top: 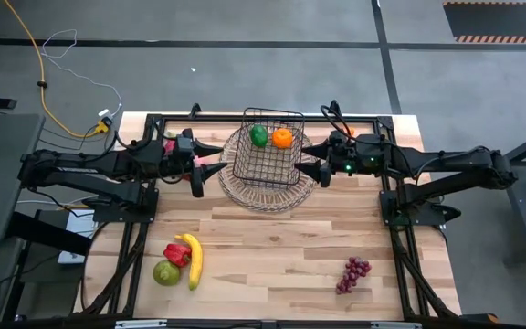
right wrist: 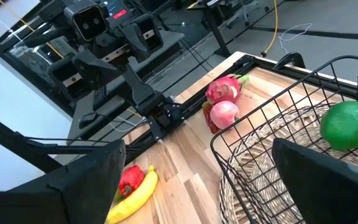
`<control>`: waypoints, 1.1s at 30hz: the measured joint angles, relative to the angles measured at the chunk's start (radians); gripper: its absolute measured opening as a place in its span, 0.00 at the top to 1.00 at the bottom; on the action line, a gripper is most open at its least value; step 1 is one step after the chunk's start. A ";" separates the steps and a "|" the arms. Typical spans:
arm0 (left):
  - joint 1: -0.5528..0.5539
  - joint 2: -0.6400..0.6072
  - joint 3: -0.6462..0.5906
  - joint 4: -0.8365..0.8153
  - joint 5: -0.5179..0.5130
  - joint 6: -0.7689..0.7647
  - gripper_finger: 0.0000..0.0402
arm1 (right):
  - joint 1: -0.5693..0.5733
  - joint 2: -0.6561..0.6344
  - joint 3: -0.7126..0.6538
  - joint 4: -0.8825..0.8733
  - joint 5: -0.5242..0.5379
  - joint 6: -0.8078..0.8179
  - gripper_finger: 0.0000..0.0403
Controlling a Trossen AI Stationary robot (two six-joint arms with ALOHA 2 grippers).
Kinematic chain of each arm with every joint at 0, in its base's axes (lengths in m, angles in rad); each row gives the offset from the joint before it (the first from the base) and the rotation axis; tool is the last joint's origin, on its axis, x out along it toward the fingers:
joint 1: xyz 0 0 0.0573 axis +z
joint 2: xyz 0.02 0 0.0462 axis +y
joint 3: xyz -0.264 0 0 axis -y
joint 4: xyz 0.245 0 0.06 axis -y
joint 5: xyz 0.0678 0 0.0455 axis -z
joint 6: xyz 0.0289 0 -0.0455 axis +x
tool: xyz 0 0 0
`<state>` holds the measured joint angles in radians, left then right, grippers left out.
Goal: Build produce basket
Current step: Put the red bell pepper into the black wire basket
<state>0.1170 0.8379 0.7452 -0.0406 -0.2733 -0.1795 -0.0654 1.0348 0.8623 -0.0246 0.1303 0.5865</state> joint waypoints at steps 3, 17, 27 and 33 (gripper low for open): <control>0.000 0.000 0.000 0.000 0.000 0.000 0.46 | 0.000 0.000 0.000 0.000 0.015 0.000 0.02; 0.000 0.000 0.000 -0.025 0.003 -0.076 0.29 | 0.000 0.000 0.000 0.000 0.022 0.000 0.02; 0.000 0.000 0.000 -0.066 0.126 -0.163 0.04 | 0.000 0.000 0.000 0.000 0.022 -0.001 0.02; -0.028 0.000 0.001 -0.161 0.210 -0.345 0.01 | 0.000 0.000 0.000 -0.001 0.019 -0.002 0.02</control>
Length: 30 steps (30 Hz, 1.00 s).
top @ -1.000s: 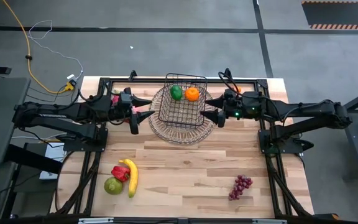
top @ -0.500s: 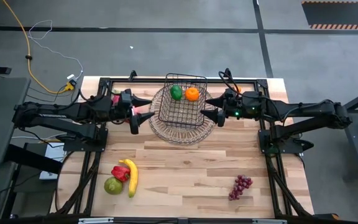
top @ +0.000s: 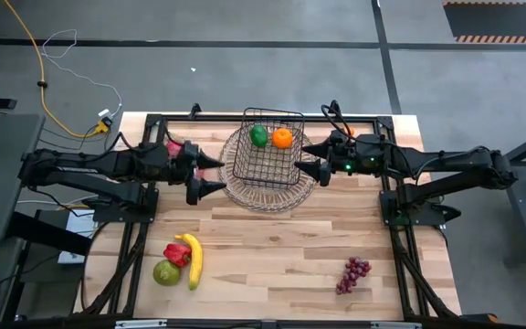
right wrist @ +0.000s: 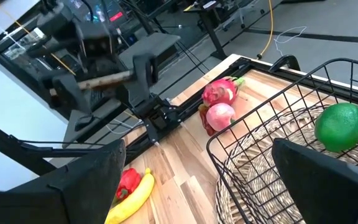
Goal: Build produce basket
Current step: Put the red bell pepper into the black wire basket
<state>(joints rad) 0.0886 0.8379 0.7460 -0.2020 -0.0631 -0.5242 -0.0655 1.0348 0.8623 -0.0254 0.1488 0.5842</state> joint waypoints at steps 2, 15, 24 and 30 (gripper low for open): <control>-0.031 0.000 0.000 -0.078 0.041 -0.096 0.01 | 0.000 0.000 0.000 0.000 0.000 0.000 0.02; -0.499 0.139 0.001 -0.543 0.117 -0.808 0.01 | 0.000 0.000 0.000 -0.068 0.000 0.000 0.02; -0.759 0.245 0.001 -0.657 0.005 -0.786 0.01 | 0.000 0.000 0.000 -0.073 -0.004 -0.016 0.02; -0.831 0.301 0.001 -0.694 -0.080 -0.632 0.01 | 0.000 0.000 0.000 -0.086 -0.004 -0.016 0.02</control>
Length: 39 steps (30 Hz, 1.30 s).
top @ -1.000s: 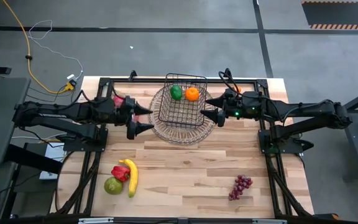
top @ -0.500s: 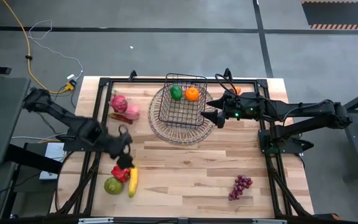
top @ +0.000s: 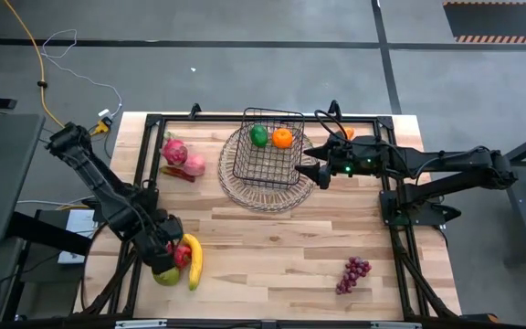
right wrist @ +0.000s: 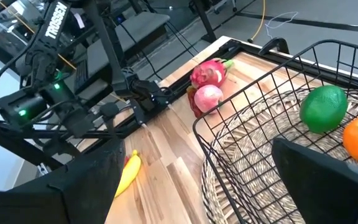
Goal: Build produce basket
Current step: Put the red bell pepper into the black wire basket
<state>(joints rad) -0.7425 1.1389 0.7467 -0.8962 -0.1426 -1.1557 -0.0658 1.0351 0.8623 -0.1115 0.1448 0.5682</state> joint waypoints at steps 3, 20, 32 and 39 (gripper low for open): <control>-0.022 0.032 0.000 0.016 0.000 0.077 0.01 | 0.000 0.000 0.000 -0.004 0.000 0.000 0.02; -0.052 0.247 -0.001 0.038 0.019 0.340 0.01 | 0.000 0.000 0.000 -0.035 0.005 0.011 0.02; -0.052 0.266 0.000 0.062 0.027 0.340 0.11 | 0.000 0.000 0.000 -0.035 0.011 0.010 0.02; -0.050 0.266 0.000 0.062 0.003 0.356 0.32 | 0.000 0.000 0.000 -0.035 0.011 0.011 0.02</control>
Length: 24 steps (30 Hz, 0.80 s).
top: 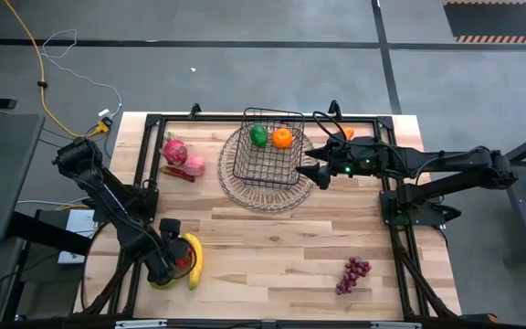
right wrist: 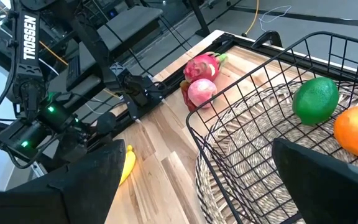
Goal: Build produce basket
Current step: Put the red bell pepper into the black wire basket
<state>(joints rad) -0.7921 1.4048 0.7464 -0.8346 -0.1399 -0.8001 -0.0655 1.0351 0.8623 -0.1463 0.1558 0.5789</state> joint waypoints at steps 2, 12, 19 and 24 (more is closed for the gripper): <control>0.000 -0.001 0.000 -0.001 0.001 0.000 0.37 | 0.000 0.000 0.000 0.000 0.000 0.000 0.02; 0.003 -0.172 0.040 -0.098 0.052 -0.082 0.44 | 0.000 0.000 0.000 0.000 0.022 0.000 0.02; 0.113 -0.356 0.239 -0.178 -0.181 0.072 0.43 | 0.000 0.000 0.000 0.000 0.032 0.008 0.02; 0.313 -0.406 0.390 -0.124 -0.428 0.350 0.43 | 0.000 0.000 0.000 0.001 0.032 0.000 0.02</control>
<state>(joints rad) -0.4792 0.9984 1.1364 -0.9584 -0.5678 -0.4504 -0.0656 1.0351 0.8623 -0.1452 0.1879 0.5784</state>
